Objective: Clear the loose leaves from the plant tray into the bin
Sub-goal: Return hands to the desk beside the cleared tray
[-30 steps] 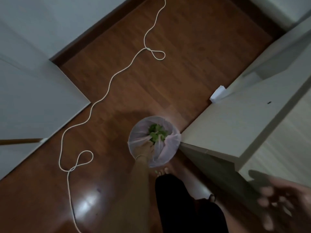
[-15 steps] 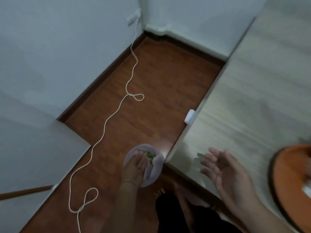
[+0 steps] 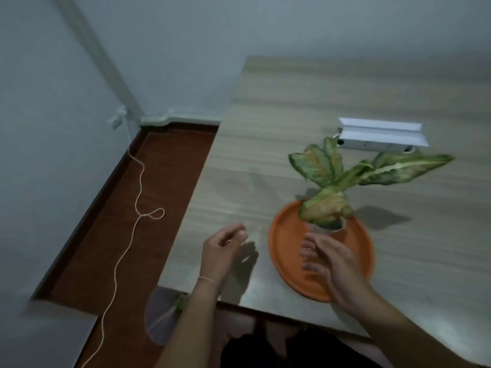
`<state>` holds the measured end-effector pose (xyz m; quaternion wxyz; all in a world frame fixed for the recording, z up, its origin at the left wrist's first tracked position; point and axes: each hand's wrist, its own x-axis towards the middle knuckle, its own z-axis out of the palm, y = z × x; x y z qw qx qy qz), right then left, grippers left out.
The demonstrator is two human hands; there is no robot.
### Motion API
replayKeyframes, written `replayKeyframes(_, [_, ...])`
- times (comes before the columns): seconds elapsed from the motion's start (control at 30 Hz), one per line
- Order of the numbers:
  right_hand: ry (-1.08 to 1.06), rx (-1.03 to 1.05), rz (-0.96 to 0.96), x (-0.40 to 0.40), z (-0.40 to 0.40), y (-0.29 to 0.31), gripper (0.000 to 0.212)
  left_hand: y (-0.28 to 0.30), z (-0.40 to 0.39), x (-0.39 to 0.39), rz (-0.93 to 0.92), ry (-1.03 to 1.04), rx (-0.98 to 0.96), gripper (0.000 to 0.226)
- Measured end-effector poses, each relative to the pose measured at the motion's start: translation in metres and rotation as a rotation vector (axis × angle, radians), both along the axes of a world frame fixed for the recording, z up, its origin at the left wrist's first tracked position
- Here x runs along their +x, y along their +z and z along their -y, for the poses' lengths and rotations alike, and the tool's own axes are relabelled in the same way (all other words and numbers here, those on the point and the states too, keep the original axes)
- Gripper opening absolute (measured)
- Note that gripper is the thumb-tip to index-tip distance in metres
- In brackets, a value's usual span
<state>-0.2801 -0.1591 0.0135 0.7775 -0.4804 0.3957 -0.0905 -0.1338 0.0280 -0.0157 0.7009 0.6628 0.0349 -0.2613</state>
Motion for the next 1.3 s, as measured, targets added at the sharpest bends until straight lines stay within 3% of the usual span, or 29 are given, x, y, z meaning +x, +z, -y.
replayKeyframes(0.07, [-0.009, -0.1, -0.06, -0.035, 0.039, -0.004, 0.022, -0.004, 0.024, -0.004, 0.135, -0.209, 0.18, 0.045])
replayKeyframes(0.17, [0.09, -0.327, -0.202, -0.08, 0.085, -0.012, 0.035, -0.01, 0.04, 0.0, 0.209, -0.475, 0.45, 0.094])
replayKeyframes(0.23, [0.331, -0.611, -0.445, -0.103, 0.111, -0.023, 0.078, -0.015, 0.045, -0.001, 0.283, -0.699, 0.706, 0.132])
replayKeyframes(0.3, [0.631, -0.862, -0.776, -0.118, 0.131, -0.042, 0.133, -0.024, 0.048, -0.006, 0.363, -0.941, 0.987, 0.151])
replayKeyframes(0.4, [0.923, -0.932, -0.955, -0.135, 0.145, -0.073, 0.159, -0.042, 0.043, -0.013, 0.5, -1.223, 1.268, 0.149])
replayKeyframes(0.73, [0.967, -0.793, -1.005, -0.133, 0.138, -0.078, 0.16, -0.049, 0.038, -0.014, 0.52, -1.301, 1.288, 0.146])
replayKeyframes(1.3, [0.895, -0.825, -0.977, -0.138, 0.138, -0.095, 0.162, -0.066, 0.035, -0.01, 0.497, -1.247, 1.345, 0.155])
